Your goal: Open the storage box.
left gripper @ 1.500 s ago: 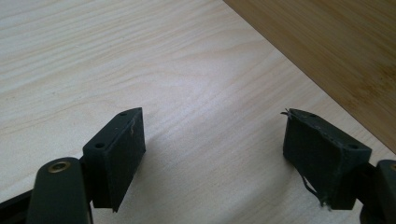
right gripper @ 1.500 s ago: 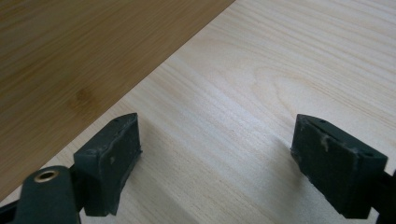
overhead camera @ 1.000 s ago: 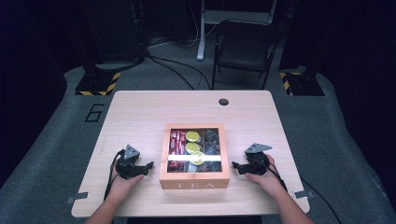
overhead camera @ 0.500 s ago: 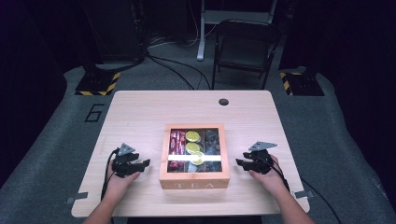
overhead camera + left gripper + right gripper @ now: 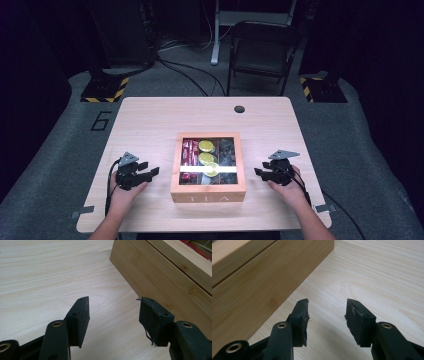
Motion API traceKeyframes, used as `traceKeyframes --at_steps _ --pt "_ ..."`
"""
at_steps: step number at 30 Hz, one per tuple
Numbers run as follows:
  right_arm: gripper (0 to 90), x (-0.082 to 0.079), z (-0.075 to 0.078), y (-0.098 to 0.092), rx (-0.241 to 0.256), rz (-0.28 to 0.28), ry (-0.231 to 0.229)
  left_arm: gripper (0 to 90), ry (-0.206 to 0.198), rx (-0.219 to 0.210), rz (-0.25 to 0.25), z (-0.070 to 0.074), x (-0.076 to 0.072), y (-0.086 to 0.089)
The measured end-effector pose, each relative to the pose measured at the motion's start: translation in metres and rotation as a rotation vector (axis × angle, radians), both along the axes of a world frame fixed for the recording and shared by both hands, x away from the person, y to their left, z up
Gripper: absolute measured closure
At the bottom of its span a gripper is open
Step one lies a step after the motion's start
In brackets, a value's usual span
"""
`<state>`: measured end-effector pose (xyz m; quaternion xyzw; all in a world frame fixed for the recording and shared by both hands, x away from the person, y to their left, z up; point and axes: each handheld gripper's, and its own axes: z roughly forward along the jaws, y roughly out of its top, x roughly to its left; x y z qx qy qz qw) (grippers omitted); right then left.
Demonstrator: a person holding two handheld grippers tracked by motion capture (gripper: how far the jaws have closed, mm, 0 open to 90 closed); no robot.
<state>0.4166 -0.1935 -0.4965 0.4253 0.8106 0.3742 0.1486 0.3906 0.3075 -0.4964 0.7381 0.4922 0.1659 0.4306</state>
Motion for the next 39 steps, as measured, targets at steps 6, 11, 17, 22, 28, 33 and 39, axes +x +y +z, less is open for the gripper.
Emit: traceKeyframes --at_steps 6,11,17,22,28,33,39 --pt "55.9 -0.006 0.007 0.0 0.02 -0.003 0.002 45.6 -0.001 0.029 -0.031 0.008 -0.003 0.0" --pt "56.9 -0.012 0.014 0.002 0.027 0.014 -0.019 48.7 0.005 0.032 -0.061 0.013 -0.006 -0.002" --pt "58.9 -0.018 0.026 0.009 0.014 0.04 -0.034 51.6 -0.009 0.021 -0.084 0.022 -0.01 -0.007" --pt "59.7 -0.025 0.04 0.012 0.061 0.064 -0.024 51.4 -0.022 0.041 -0.109 0.031 -0.015 -0.013" --pt "60.2 -0.027 0.062 0.018 0.083 0.087 -0.041 50.9 -0.014 0.021 -0.13 0.044 -0.014 -0.022" --pt "59.5 -0.028 0.069 0.023 0.09 0.082 -0.046 51.6 -0.015 0.007 -0.138 0.055 -0.018 -0.028" --pt "59.8 -0.046 0.074 0.032 0.075 0.101 -0.068 51.5 -0.021 0.015 -0.157 0.059 -0.035 -0.035"
